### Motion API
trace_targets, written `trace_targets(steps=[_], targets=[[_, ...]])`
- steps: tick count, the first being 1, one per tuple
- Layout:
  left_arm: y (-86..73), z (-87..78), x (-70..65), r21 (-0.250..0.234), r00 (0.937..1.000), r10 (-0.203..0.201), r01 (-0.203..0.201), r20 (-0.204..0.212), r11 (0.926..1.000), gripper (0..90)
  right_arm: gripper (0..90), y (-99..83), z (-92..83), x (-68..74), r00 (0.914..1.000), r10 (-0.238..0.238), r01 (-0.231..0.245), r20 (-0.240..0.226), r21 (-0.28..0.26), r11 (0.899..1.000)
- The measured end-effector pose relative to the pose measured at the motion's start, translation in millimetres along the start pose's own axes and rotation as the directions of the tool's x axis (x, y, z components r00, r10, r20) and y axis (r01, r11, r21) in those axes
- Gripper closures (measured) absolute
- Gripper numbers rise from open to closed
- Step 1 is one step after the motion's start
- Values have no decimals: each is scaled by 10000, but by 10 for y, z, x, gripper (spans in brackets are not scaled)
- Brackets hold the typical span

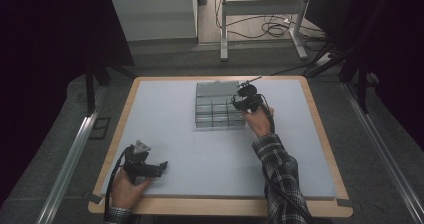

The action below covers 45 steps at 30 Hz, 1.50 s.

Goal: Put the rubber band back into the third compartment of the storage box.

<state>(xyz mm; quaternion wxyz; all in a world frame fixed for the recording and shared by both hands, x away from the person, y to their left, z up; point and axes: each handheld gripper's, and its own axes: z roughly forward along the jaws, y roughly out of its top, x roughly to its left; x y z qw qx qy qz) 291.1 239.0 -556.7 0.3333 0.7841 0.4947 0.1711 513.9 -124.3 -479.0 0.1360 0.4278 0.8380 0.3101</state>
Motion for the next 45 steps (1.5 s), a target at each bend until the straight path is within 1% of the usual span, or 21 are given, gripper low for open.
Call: trace_targets(steps=[3,7,11,13,19,22,24,25,26,31,34,45], targets=[[0,0,0,4,10000,2,-2,-2,10000,0,869,19,60,-30,9999,112,-113,89,73,9999],[0,0,0,2,10000,2,-2,0,10000,0,869,23,113,-37,9998,111,-113,179,125,9999],[0,-1,0,10,10000,9,-9,3,10000,0,868,28,206,-50,9994,137,-143,315,207,9997],[1,-5,6,72,10000,85,-85,0,9999,0,868,29,247,-51,9993,159,-169,343,287,9994],[0,-5,5,70,10000,79,-79,1,9999,0,865,35,340,-32,9989,98,-119,462,467,9988],[0,-5,5,69,10000,80,-80,0,9999,0,832,20,362,-18,9989,82,-105,461,506,9987],[0,-5,5,68,10000,77,-77,3,9999,0,781,21,361,1,9991,35,-55,432,470,9989],[0,-5,5,68,10000,79,-79,1,9999,0,758,24,357,12,9988,3,-23,494,423,9991],[0,-5,5,67,10000,83,-83,0,9999,0,751,26,349,23,9987,-4,-16,502,389,9992],[0,-5,5,67,10000,79,-79,4,9999,0,729,30,315,42,9987,-66,53,507,254,9997],[0,-5,5,67,10000,83,-83,-2,9999,0,713,44,252,45,9989,-59,54,473,98,9999],[0,-5,4,64,10000,78,-78,-3,9999,0,663,29,129,93,9991,-202,206,373,-109,9997]])
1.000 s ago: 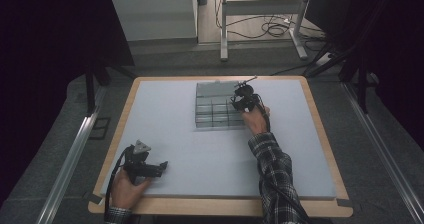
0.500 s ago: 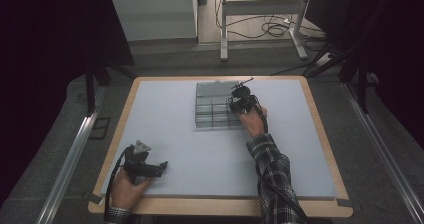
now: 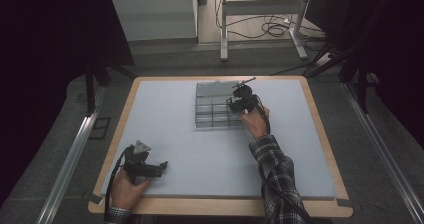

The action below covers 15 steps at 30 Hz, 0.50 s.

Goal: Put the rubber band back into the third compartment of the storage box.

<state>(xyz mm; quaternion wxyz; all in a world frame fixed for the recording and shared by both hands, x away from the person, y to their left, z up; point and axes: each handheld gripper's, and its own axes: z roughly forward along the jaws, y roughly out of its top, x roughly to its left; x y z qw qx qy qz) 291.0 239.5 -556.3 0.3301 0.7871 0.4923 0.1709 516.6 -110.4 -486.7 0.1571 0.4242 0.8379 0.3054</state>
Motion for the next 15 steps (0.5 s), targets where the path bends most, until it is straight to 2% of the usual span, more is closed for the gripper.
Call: trace_targets(steps=[9,11,15], targets=[[0,0,0,-1,10000,1,-1,1,10000,0,599,3,-119,58,9995,-242,240,-200,-108,9997],[0,0,0,0,10000,2,-2,0,10000,0,559,-17,-146,82,9992,-328,325,-249,-103,9994],[0,0,0,-1,10000,2,-2,1,10000,0,533,-65,-178,93,9987,-399,395,-308,-165,9991]])
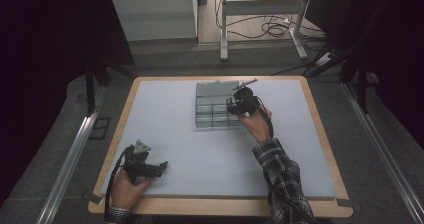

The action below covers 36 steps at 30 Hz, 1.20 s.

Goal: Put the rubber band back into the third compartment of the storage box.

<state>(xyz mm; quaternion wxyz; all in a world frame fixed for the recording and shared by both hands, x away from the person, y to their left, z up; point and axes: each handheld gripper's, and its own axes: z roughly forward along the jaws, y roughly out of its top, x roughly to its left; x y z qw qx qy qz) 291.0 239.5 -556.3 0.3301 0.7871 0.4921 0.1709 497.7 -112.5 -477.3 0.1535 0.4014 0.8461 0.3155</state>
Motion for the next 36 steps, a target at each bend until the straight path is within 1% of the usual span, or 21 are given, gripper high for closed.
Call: trace_targets(steps=[2,5,7,15,20,21,24,26,29,36], targets=[[0,0,0,0,10000,-1,1,0,10000,0,521,-20,-21,-2,10000,20,-20,-82,-68,10000],[0,0,0,-2,10000,-3,3,0,10000,0,511,-35,-43,0,10000,-13,12,-78,-90,10000],[-1,4,-5,-59,10000,-69,69,-3,10000,0,479,-50,-77,4,9999,53,-55,-124,-111,9999],[-1,4,-4,-58,10000,-66,65,-1,10000,0,411,-100,-132,40,9997,4,-10,-253,-204,9998],[-1,4,-5,-58,10000,-69,69,-1,10000,0,362,-132,-171,63,9994,54,-63,-353,-236,9997],[-1,4,-5,-56,10000,-67,67,-3,10000,0,344,-140,-191,68,9990,124,-134,-441,-228,9997],[-1,4,-5,-55,10000,-66,66,-2,10000,0,331,-150,-214,77,9986,149,-162,-511,-250,9996],[-1,4,-5,-57,10000,-70,70,-3,10000,0,312,-172,-247,92,9984,87,-103,-555,-271,9996],[-1,4,-5,-60,10000,-75,75,-2,10000,0,298,-199,-274,112,9987,-71,58,-501,-259,9996],[-1,4,-5,-61,10000,-76,76,-3,10000,0,268,-262,-323,175,9982,-219,207,-552,-215,9996]])
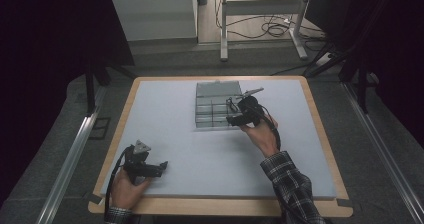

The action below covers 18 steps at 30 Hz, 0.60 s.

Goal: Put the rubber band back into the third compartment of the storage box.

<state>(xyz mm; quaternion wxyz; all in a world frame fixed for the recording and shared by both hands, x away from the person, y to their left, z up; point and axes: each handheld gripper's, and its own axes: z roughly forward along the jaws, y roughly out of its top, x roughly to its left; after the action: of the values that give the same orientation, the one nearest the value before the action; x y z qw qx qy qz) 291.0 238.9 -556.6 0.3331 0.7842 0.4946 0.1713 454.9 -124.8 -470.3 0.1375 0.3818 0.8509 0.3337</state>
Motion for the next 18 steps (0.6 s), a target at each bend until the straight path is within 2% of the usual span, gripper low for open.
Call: trace_targets(steps=[4,18], targets=[[0,0,0,2,10000,1,-1,1,10000,0,252,-42,-20,29,9999,-127,128,-41,64,9999],[0,0,0,3,10000,4,-4,-2,10000,0,205,-230,-59,110,9996,-87,91,-276,130,9999]])
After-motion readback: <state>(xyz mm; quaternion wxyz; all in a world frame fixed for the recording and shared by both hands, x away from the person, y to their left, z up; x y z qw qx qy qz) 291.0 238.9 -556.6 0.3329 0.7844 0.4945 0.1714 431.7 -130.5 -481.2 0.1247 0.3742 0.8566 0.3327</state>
